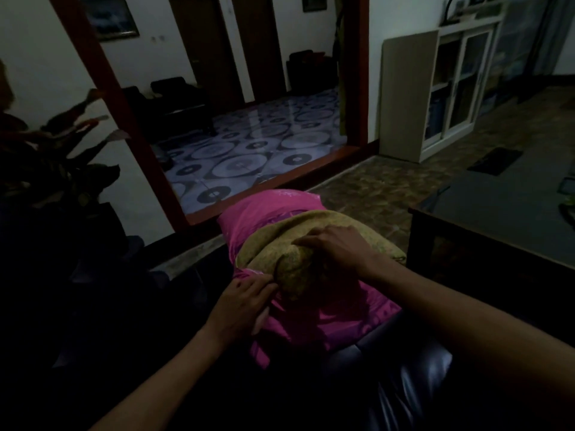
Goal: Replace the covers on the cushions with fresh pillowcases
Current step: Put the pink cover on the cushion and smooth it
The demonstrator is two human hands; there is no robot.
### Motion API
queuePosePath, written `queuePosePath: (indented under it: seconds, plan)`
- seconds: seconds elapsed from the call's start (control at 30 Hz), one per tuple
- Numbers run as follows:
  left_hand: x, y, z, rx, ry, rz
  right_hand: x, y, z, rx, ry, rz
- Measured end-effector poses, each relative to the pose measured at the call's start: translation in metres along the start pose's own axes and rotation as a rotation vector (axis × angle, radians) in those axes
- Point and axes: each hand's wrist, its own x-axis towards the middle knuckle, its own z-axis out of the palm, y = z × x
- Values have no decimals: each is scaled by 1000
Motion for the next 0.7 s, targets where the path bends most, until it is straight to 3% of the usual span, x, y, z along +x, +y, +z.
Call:
queuePosePath:
  seconds: [0.23,0.5,0.6,0.7]
  plan:
    - [9,5,-10,7,-103,133,11,-8,-7,-11,-34,15]
    - [5,31,-18,-308,-329,-136,10,-24,-3,6,-56,35]
    - [21,34,-29,-211,-344,-114,7,-30,4,6,-40,25]
    - [32,37,-34,-361,-322,-99,9,-34,11,78,-22,-5]
